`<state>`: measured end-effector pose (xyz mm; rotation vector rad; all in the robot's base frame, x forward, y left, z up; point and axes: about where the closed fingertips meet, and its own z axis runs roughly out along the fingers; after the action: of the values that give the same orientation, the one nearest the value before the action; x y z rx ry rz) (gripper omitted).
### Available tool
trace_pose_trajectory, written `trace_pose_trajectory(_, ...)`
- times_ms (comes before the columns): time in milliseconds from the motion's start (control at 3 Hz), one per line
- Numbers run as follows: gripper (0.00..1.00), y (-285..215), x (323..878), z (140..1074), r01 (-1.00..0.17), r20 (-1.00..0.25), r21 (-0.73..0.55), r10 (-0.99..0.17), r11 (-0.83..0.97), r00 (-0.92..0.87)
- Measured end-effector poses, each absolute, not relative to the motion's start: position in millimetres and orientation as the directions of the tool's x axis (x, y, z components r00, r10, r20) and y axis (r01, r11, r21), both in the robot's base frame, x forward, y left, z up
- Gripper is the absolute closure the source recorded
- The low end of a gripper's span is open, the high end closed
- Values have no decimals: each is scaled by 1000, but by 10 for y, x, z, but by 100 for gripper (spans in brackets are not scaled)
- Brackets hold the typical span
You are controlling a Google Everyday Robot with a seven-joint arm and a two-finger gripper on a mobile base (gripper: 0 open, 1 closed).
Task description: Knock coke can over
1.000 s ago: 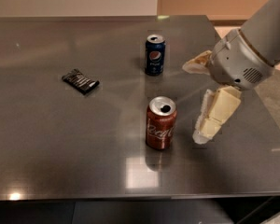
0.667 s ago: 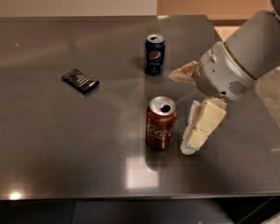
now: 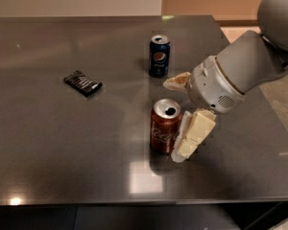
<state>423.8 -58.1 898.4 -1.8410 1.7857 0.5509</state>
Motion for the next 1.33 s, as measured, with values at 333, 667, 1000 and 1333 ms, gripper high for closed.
trace_pose_trajectory(333,19,-599,4322,8940,-996,-627,-82,-778,18,38)
trace_pose_trajectory(667,41,-584,4317,8927,-997,-640,-69,-768,23,26)
trace_pose_trajectory(1000,65,-539,4270,9008,-998,-650,-68,-759,10,37)
trace_pose_trajectory(1333,88,-573,4304,9181,-998,-592,-60,-805,11,26)
